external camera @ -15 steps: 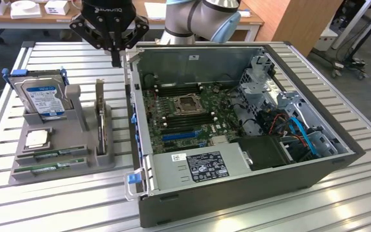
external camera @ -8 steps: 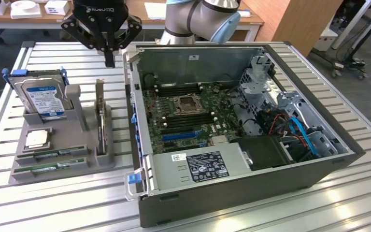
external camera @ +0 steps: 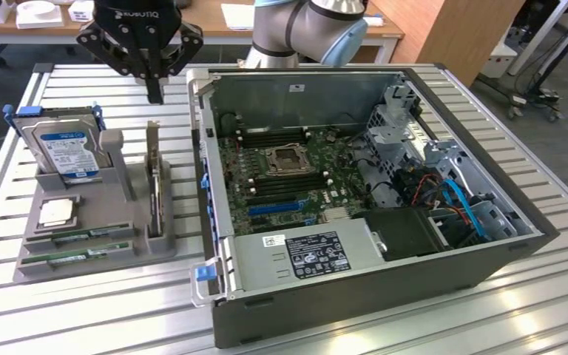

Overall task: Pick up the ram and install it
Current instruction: 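Reach for the ram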

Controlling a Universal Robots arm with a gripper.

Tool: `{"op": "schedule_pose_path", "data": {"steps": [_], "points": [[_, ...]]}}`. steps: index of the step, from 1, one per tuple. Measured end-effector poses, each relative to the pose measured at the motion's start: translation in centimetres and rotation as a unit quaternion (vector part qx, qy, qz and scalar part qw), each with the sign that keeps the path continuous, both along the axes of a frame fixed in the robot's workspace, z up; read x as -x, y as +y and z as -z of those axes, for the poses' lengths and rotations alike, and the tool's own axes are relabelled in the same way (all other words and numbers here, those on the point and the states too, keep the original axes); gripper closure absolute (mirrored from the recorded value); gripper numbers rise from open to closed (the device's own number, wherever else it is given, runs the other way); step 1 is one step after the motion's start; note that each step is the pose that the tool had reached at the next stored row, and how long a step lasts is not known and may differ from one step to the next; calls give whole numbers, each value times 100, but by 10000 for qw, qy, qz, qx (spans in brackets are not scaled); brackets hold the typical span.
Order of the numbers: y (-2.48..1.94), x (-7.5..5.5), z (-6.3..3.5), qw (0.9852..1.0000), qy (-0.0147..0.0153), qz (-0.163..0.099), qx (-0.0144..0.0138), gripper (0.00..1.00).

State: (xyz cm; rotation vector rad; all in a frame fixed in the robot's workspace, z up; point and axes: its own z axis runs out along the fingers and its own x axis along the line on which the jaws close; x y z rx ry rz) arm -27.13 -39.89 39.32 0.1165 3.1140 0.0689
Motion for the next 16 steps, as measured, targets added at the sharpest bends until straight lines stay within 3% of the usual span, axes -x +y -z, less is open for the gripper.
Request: {"op": "schedule_pose_path", "data": {"steps": [16], "points": [[0,330,0,10000,0,1,0,90]]}}
